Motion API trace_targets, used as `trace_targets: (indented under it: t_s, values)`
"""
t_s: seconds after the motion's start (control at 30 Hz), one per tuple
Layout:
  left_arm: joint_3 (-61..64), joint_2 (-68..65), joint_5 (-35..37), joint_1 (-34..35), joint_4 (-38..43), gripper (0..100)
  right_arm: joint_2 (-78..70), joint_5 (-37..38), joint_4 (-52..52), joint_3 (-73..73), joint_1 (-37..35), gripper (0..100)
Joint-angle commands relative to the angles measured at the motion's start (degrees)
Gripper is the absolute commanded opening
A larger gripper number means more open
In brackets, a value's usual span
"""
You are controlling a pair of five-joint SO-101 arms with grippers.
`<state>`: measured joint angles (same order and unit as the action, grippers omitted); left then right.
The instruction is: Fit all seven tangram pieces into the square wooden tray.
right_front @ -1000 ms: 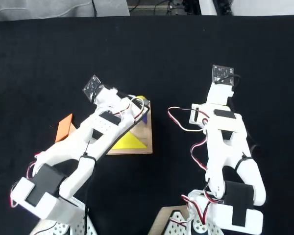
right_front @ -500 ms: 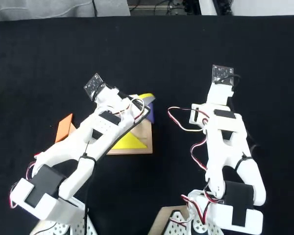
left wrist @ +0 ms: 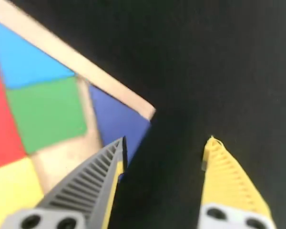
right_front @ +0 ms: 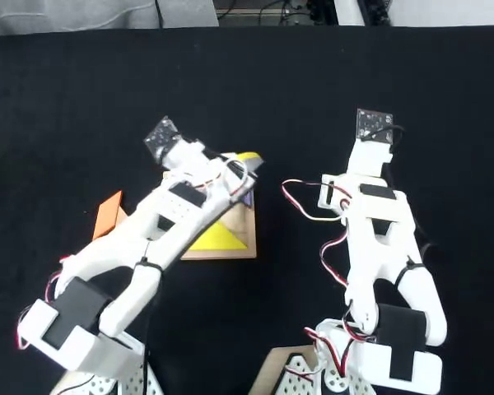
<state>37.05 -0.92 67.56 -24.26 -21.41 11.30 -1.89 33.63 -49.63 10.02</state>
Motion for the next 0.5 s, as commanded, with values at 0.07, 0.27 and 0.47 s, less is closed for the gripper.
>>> trace_targets:
  t_s: [0.07, 0.27, 0.47]
  values:
    - [-3.9, 1.1, 1.8, -4.4, -0.3, 26, 3.3, -0.3, -0.6, 4.9, 0.2, 1.1]
    - [-4.5, -2.4, 1.9, -5.8, 4.2, 26, 3.3, -0.3, -0.6, 4.9, 0.2, 1.1]
    - [-6.4, -7.8, 1.8, -5.4, 4.9, 26, 3.3, -0.2, -0.6, 4.8, 0.1, 1.1]
